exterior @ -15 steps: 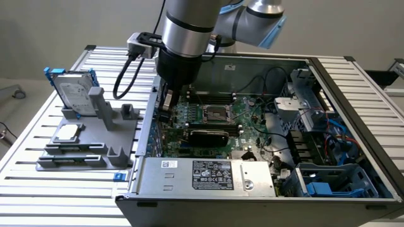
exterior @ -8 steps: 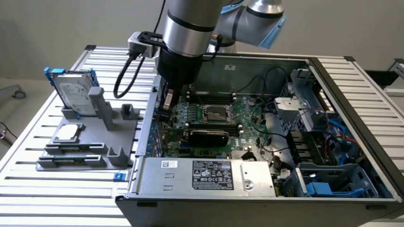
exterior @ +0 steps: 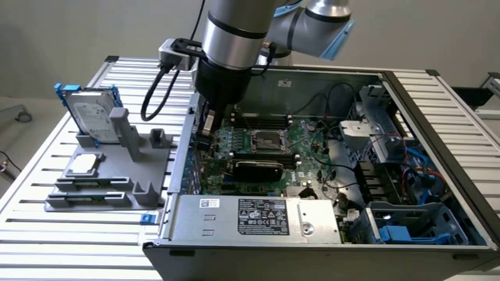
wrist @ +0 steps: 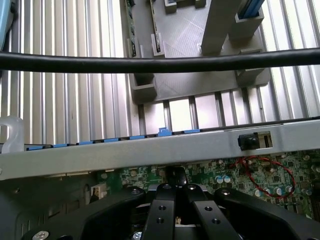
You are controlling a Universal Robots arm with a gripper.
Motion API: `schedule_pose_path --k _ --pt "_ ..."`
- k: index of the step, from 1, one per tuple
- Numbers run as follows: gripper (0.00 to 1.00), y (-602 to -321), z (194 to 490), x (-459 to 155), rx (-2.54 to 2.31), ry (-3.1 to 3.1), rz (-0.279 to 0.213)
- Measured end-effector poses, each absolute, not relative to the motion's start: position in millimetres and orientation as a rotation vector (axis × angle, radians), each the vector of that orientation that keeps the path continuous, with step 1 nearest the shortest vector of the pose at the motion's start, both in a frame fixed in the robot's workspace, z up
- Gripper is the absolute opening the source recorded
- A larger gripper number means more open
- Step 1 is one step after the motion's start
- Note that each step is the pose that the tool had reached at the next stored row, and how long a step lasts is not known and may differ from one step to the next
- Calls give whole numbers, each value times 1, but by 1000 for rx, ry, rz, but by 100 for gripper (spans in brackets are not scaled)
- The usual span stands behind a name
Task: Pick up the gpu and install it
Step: 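Press down on the gpu until it lock into place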
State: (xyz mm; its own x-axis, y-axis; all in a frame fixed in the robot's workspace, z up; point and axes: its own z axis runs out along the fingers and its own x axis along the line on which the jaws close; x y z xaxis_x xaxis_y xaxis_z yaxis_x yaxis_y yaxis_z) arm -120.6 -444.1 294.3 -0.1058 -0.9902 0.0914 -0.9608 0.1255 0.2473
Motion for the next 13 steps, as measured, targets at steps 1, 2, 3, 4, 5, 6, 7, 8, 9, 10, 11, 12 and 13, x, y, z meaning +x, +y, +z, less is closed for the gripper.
schedule_pose_path --k 1,2,3,4,5,6,7,8,9,10,11,12,13 --pt "11 -444 294 -121 1926 -2168 -183" --pt "11 -444 294 -120 1926 -2168 -183" --pt "11 -444 294 -120 1925 -2169 -182" --pt "11 -444 294 -120 1925 -2169 -182" --pt "11 -444 294 -120 1924 -2170 -182" --pt "11 -444 294 -120 1923 -2171 -182" --pt "11 -444 294 -120 1920 -2173 -182" --pt "11 -444 294 -120 1917 -2176 -183" --pt "11 -444 294 -120 1912 -2180 -183" --pt "11 -444 294 -120 1906 -2185 -184" --pt "11 -444 294 -120 1900 -2190 -185" --pt "11 -444 294 -120 1893 -2196 -186" --pt "11 -444 294 -120 1887 -2202 -187"
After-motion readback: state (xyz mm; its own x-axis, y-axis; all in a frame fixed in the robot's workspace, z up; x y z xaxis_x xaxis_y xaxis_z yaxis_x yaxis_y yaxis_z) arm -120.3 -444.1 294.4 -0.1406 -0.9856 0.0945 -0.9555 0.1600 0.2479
